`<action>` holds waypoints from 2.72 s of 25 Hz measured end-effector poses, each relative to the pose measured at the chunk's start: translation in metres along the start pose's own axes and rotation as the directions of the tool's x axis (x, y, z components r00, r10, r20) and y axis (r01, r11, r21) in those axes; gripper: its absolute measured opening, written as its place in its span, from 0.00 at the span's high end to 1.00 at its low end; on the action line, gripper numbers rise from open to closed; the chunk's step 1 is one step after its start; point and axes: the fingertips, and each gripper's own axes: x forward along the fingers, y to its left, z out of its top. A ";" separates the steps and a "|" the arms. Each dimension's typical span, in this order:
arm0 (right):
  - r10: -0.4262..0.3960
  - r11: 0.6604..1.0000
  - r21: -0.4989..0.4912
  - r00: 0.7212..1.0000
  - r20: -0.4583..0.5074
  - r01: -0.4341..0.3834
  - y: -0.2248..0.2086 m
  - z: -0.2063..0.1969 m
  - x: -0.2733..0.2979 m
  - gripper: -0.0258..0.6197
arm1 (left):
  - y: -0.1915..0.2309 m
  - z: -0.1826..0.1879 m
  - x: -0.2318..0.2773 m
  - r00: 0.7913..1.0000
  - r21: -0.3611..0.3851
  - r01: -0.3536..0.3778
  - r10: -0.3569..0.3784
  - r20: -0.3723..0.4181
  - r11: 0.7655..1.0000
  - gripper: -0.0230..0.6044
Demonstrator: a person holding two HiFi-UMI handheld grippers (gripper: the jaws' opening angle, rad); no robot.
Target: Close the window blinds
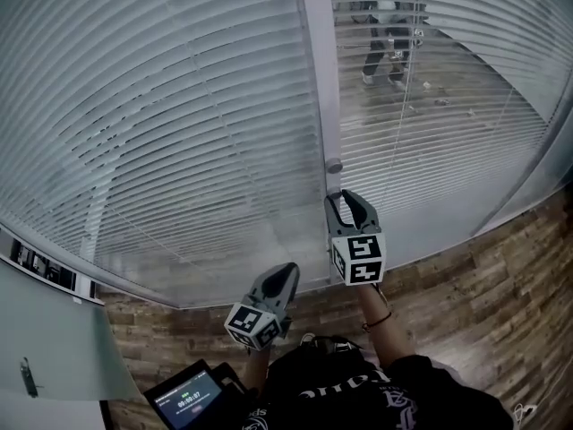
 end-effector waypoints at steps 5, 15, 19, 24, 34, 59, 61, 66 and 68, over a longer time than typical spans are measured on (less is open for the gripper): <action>-0.018 0.973 0.232 1.000 0.014 0.014 -0.013 -0.003 0.007 0.76 | 0.000 -0.003 0.004 1.000 -0.014 0.016 -0.016 -0.004 1.000 0.96; -0.099 0.687 -0.724 0.995 -0.002 0.067 0.010 -0.005 0.008 0.76 | 0.005 -0.007 0.013 0.999 -0.016 0.032 -0.032 -0.023 0.999 0.96; -0.007 0.998 -0.064 0.999 -0.036 0.004 -0.001 -0.011 0.008 0.75 | 0.004 -0.008 0.018 0.999 -0.021 0.044 -0.045 -0.026 0.999 0.96; 0.019 0.931 0.363 0.999 0.044 -0.034 -0.011 -0.007 0.013 0.75 | 0.014 -0.005 0.017 0.999 -0.029 0.036 -0.037 -0.023 0.999 0.96; -0.143 0.658 -0.748 0.990 -0.010 0.087 0.005 -0.008 0.010 0.75 | 0.021 -0.009 0.019 1.000 -0.051 0.018 -0.019 -0.024 0.999 0.96; -0.086 0.936 -0.349 0.994 -0.070 0.057 0.003 -0.006 0.015 0.75 | 0.024 -0.010 0.016 0.999 -0.050 0.043 -0.045 -0.029 0.998 0.96; -0.015 0.999 0.036 0.999 -0.042 0.017 -0.003 -0.007 0.012 0.75 | 0.022 -0.010 0.015 0.998 -0.049 0.047 -0.049 -0.028 0.998 0.96; 0.021 0.933 0.360 1.000 0.010 -0.023 -0.001 -0.004 0.010 0.75 | 0.028 -0.009 0.000 0.999 -0.048 0.043 -0.044 -0.025 0.998 0.96; -0.003 0.984 0.179 1.000 -0.024 0.007 0.001 -0.005 0.009 0.76 | 0.029 -0.010 -0.001 0.999 -0.049 0.038 -0.039 -0.025 0.998 0.96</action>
